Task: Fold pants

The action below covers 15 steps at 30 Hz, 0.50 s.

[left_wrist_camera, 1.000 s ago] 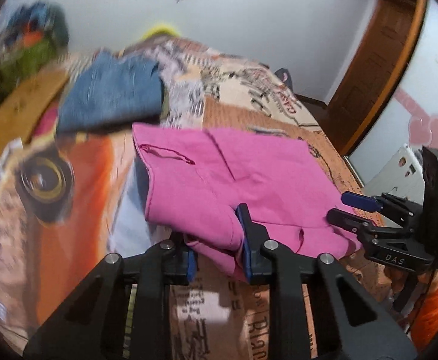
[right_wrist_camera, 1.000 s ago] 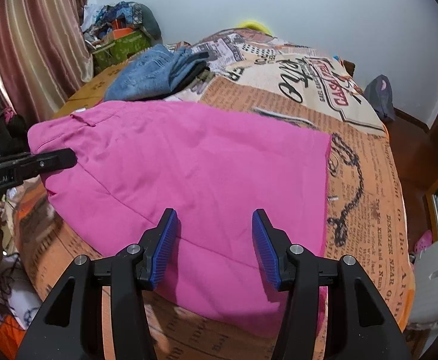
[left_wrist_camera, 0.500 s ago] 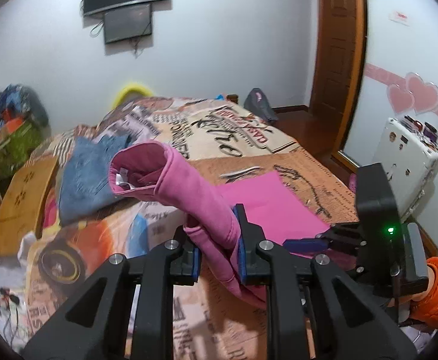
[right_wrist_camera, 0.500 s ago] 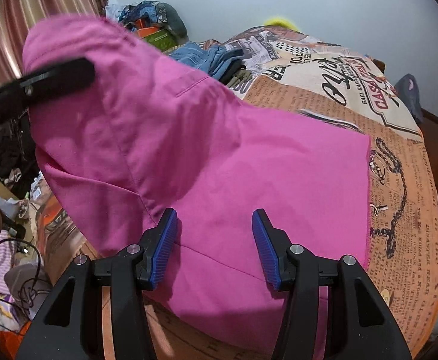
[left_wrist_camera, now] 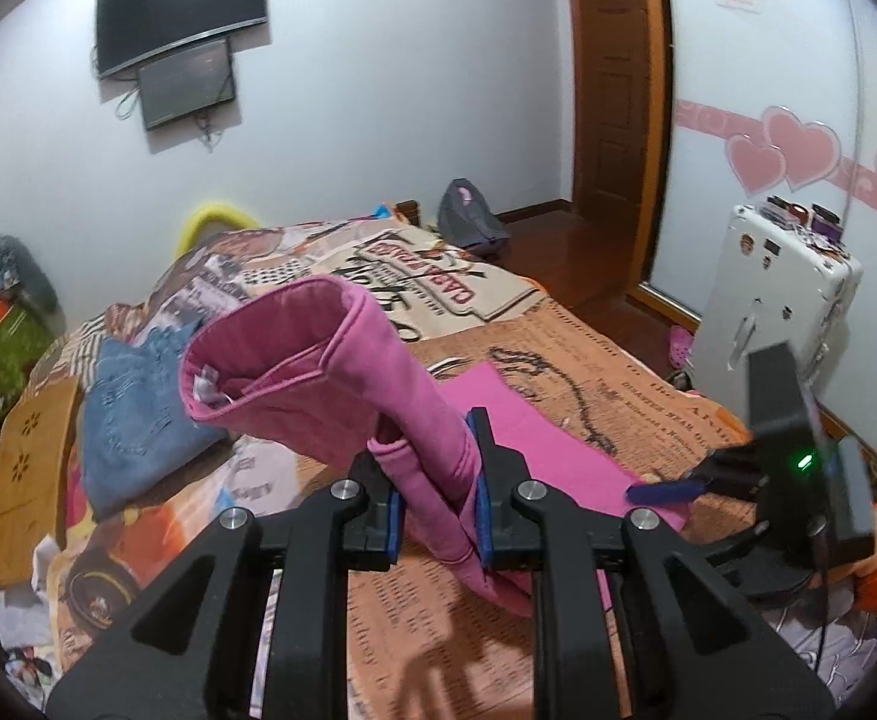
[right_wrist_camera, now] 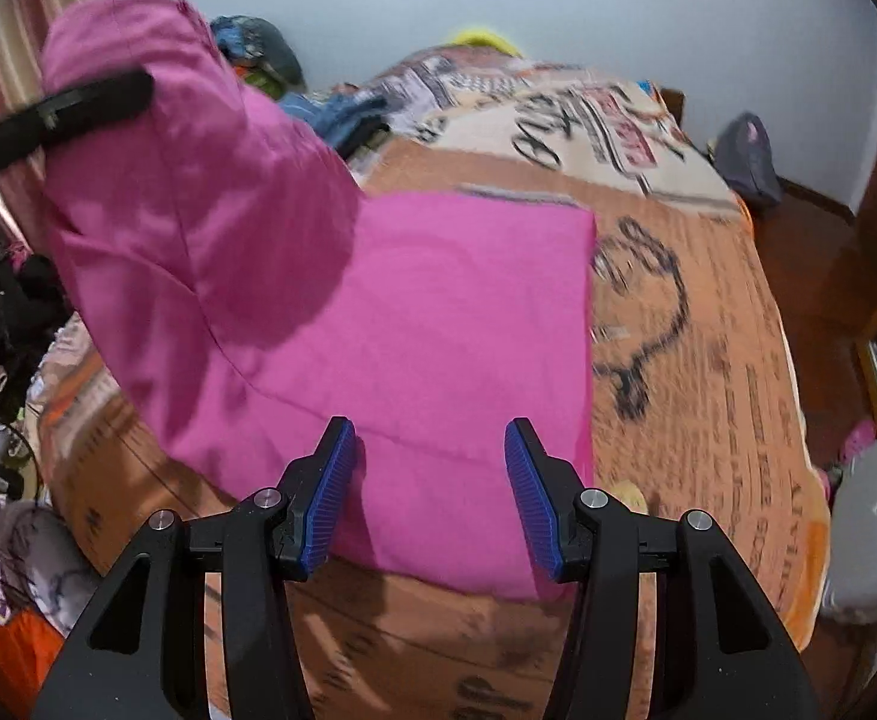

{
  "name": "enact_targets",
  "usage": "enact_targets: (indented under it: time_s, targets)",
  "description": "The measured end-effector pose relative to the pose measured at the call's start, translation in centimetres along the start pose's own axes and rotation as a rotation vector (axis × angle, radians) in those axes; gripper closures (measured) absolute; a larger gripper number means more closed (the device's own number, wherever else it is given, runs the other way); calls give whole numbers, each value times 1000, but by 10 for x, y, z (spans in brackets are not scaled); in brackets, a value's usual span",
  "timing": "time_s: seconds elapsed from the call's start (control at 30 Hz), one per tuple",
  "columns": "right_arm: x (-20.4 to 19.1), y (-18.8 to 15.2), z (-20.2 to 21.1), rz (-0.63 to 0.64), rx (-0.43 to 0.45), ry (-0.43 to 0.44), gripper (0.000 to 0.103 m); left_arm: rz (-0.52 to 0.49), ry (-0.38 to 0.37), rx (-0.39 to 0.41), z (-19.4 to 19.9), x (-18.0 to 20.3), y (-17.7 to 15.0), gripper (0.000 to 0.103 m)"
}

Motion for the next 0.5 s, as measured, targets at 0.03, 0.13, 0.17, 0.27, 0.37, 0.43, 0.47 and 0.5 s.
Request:
enact_targets:
  time_s: [0.03,0.13,0.17,0.27,0.37,0.43,0.47,0.5]
  targets:
    - [2,-2,-3,-9,-7,7,55,-8,-11,-2,-3,6,2,85]
    - [4,-6,-10,-56,-5,49,55,-32,-39,-12,-9,24,5,85]
    - [5,-6,-10,-66,-2,59,55,-39,-48,-19,-13,30,5,85]
    - [9,-6,-6,-82,5,67,55,-51,-85,-50,-24,47,4,85]
    - [14,-5,6,-61,30,18,55,-35,-127,-85,-38,58,1,85]
    - [21,-5,15,-53,43,-14,55,-18,-152,-109,-48,65,-2,86]
    - [26,-6,20,-53,50,-30,55,-11,-162,-121,-53,69,-3,86]
    - [29,-6,23,-55,53,-38,55,0,-177,-142,-61,74,-6,86]
Point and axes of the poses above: each gripper's, at about its wrist camera, not at the fingertips, and z roughly against the way its jaws point, x to its right, y to its top, the point moved 8 cm from there along -z, roughly the way its jaws point, and after that the axes turned 1 degree about z, right-handed, at the moved point
